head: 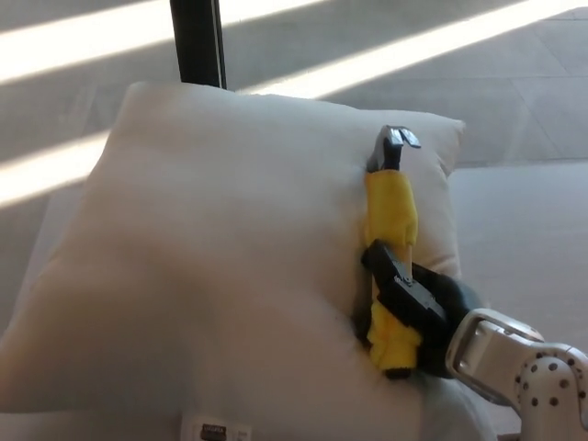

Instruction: A hammer is kept on the right hand side and a pillow is kept on the left hand side on the desk infront of the robot and the robot uses its right hand to pick up the hammer and makes a downward swinging motion to hit the pillow

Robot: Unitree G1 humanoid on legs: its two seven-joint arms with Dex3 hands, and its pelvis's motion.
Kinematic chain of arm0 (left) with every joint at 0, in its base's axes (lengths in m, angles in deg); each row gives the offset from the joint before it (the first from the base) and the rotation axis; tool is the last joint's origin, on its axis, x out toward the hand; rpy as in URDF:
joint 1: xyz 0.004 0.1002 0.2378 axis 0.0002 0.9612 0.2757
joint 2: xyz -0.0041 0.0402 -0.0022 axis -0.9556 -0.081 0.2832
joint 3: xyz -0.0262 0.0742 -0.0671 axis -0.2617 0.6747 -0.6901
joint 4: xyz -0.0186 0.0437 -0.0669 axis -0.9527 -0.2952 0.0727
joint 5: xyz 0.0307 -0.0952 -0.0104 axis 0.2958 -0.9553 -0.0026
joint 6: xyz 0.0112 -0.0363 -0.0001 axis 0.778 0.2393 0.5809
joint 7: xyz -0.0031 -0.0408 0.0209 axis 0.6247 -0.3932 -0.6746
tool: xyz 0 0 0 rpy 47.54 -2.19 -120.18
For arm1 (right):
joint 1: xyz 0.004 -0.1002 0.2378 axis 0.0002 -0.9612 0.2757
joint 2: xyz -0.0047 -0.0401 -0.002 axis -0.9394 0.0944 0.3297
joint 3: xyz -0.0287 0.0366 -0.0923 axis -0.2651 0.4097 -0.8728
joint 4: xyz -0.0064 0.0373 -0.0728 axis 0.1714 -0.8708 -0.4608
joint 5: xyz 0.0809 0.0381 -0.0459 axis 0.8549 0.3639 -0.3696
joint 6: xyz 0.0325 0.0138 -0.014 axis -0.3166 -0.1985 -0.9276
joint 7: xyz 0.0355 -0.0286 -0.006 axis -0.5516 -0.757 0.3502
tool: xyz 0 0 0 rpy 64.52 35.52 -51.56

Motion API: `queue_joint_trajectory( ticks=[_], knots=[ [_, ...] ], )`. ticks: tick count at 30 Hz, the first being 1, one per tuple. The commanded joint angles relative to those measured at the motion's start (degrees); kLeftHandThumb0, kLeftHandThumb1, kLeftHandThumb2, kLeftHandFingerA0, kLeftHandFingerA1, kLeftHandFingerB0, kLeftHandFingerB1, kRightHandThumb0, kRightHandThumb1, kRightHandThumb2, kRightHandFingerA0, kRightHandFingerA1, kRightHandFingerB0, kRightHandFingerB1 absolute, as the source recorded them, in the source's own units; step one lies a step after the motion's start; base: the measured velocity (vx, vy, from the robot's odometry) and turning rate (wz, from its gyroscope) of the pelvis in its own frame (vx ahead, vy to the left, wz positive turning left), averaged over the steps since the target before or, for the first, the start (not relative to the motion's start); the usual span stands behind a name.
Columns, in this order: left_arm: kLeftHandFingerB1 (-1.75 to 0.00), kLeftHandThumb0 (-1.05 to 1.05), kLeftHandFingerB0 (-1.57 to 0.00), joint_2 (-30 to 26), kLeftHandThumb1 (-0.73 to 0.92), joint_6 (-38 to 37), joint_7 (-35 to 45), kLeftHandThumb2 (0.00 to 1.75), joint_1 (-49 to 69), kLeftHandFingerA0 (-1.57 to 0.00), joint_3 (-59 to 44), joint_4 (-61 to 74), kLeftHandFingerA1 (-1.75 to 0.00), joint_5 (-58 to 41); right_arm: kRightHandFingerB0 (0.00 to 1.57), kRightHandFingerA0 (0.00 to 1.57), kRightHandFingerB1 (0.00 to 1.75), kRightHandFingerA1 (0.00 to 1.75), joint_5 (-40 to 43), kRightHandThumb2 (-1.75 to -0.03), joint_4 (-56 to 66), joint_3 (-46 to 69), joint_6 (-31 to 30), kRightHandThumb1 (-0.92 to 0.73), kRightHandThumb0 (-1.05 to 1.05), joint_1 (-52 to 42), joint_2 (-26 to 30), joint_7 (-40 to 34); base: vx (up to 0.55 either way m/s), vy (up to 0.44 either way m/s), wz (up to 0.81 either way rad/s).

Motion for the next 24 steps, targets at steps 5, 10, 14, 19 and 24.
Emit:
queue_joint_trajectory(
  ticks=[5,10,14,19,24],
  knots=[
    [-0.52,-0.62,-0.74,-1.72,0.63,-1.71,1.18,0.59,2.08,-0.79,-0.42,-0.29,-0.61,-0.3,0.66,1.08,1.55,1.75,15.9,-0.88,-10.51,8.63,4.52,-0.8,-0.4,41.26,-14.72,-15.06,0.0,0.0,0.0],
    [-0.5,-0.63,-0.77,-1.87,0.64,-0.85,0.33,0.6,1.37,-0.79,-0.1,-0.02,-0.6,-0.04,0.75,1.1,1.75,1.75,17.19,-0.8,-13.52,10.56,3.93,-0.84,-0.42,48.2,-10.79,-13.65,0.0,0.0,0.0],
    [-0.53,-0.64,-0.78,-2.02,0.63,-0.36,0.16,0.6,0.91,-0.81,-0.34,0.27,-0.64,-0.36,0.8,1.09,1.75,1.75,17.85,-0.99,-14.69,12.07,4.74,-0.81,-0.36,51.62,-9.47,-14.23,0.0,0.0,0.0],
    [-0.53,-0.65,-0.73,-2.21,0.63,0.1,0.29,0.59,0.11,-0.81,-0.31,-0.05,-0.65,-0.29,0.72,1.06,1.75,1.75,16.36,-0.91,-15.8,13.17,4.11,-0.84,-0.33,55.77,-7.19,-14.28,0.0,0.0,0.0],
    [-0.5,-0.65,-0.74,-2.21,0.63,-0.17,0.23,0.59,-0.21,-0.81,-0.37,-0.1,-0.61,-0.31,0.61,1.04,1.67,1.75,15.97,-0.76,-15.48,14.44,3.2,-0.9,-0.4,54.6,-6.97,-13.78,0.0,0.0,0.0]
  ],
)
